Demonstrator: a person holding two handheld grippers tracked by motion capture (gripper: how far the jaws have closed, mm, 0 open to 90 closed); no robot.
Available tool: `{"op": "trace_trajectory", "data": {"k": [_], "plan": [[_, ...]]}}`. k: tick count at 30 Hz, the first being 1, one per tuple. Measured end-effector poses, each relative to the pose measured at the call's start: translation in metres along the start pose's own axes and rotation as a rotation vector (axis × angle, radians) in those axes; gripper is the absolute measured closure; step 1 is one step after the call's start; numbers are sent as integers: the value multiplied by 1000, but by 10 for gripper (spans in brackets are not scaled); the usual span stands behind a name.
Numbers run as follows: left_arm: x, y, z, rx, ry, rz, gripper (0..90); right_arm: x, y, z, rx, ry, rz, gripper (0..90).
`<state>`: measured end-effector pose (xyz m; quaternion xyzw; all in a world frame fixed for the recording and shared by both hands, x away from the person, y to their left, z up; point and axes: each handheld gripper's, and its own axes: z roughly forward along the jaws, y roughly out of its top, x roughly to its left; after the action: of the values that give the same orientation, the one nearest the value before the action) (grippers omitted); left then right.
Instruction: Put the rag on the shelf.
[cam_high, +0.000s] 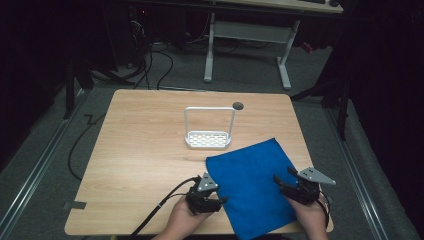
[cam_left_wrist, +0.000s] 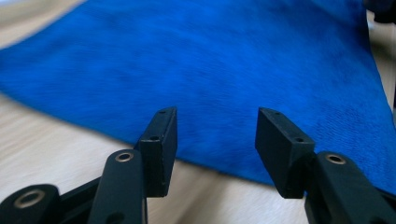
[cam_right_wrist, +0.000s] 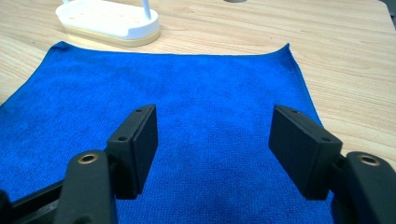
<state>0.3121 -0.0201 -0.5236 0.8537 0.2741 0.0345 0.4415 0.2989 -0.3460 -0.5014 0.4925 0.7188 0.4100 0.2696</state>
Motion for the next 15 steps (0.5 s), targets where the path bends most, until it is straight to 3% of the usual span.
{"op": "trace_trajectory", "data": {"k": [4,7,15], "plan": [[-11,4,12,31,-17,22,498,2,-1,0,-9,-4,-20,309],[-16,4,18,54,-7,54,498,3,-2,0,-10,-4,-16,272],[-13,1,14,68,14,91,517,1,-4,0,-3,-4,-24,247]]}}
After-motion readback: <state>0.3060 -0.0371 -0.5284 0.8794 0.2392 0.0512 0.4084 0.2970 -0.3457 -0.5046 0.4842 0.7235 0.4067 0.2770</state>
